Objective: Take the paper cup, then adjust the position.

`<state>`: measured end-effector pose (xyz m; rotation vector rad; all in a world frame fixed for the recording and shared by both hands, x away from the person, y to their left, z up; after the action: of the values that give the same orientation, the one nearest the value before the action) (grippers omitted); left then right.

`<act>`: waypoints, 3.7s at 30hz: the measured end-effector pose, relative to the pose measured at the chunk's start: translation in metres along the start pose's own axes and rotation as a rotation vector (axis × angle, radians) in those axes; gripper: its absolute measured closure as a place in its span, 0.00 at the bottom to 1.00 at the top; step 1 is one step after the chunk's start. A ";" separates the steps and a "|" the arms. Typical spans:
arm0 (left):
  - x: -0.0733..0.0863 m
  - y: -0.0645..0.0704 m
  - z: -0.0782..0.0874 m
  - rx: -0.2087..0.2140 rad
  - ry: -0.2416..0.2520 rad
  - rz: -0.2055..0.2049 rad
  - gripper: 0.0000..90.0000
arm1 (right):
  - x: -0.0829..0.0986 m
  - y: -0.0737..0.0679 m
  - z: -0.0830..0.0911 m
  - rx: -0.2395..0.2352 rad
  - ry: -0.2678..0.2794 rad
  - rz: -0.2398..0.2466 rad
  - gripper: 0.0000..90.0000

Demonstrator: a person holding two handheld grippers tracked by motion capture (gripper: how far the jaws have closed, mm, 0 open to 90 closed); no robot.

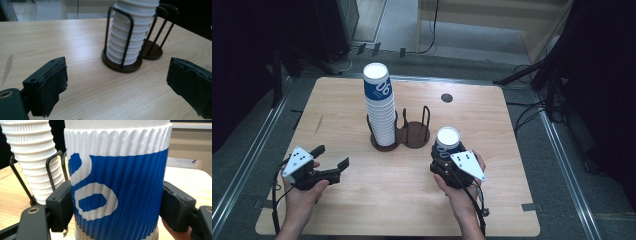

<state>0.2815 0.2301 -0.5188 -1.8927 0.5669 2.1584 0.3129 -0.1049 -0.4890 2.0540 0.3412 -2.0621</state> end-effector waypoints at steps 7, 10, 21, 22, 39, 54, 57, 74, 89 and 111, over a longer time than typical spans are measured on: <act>-0.010 0.027 -0.015 0.085 0.001 -0.024 0.04 | 0.007 -0.008 0.002 -0.017 0.001 0.104 0.25; -0.008 0.037 -0.020 0.117 -0.017 -0.038 0.04 | 0.013 -0.014 0.002 -0.023 -0.007 0.141 0.25; -0.003 0.055 -0.024 0.186 -0.047 -0.046 0.04 | 0.032 -0.038 0.003 -0.066 -0.013 0.313 0.26; -0.003 0.055 -0.024 0.190 -0.046 -0.042 0.04 | 0.032 -0.038 0.003 -0.070 -0.009 0.320 0.26; -0.007 0.066 -0.023 0.235 -0.053 -0.047 0.04 | 0.043 -0.057 0.002 -0.124 -0.017 0.411 0.26; -0.004 0.087 -0.026 0.290 -0.097 -0.068 0.04 | 0.047 -0.074 0.005 -0.178 0.022 0.512 0.25; -0.003 0.091 -0.026 0.305 -0.103 -0.071 0.04 | 0.049 -0.080 0.006 -0.199 0.027 0.541 0.25; 0.006 0.114 -0.028 0.395 -0.169 -0.090 0.07 | 0.057 -0.103 0.012 -0.283 0.066 0.656 0.25; 0.010 0.127 -0.026 0.452 -0.200 -0.103 0.16 | 0.062 -0.119 0.018 -0.371 0.102 0.705 0.25; 0.016 0.126 -0.028 0.467 -0.200 -0.085 0.32 | 0.070 -0.122 0.018 -0.390 0.099 0.728 0.21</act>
<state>0.2536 0.1026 -0.5188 -1.4125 0.8429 1.9184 0.2578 0.0065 -0.5571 1.6957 -0.0073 -1.3414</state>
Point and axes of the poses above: each handheld gripper's, and its own axes: z roughly backward along the jaws, x roughly out of its underside, y roughly to its right, the point moved 7 cm from there along -z, roughly forward along the jaws, and after that the axes turned 14 degrees about y, right-handed, at the moved point
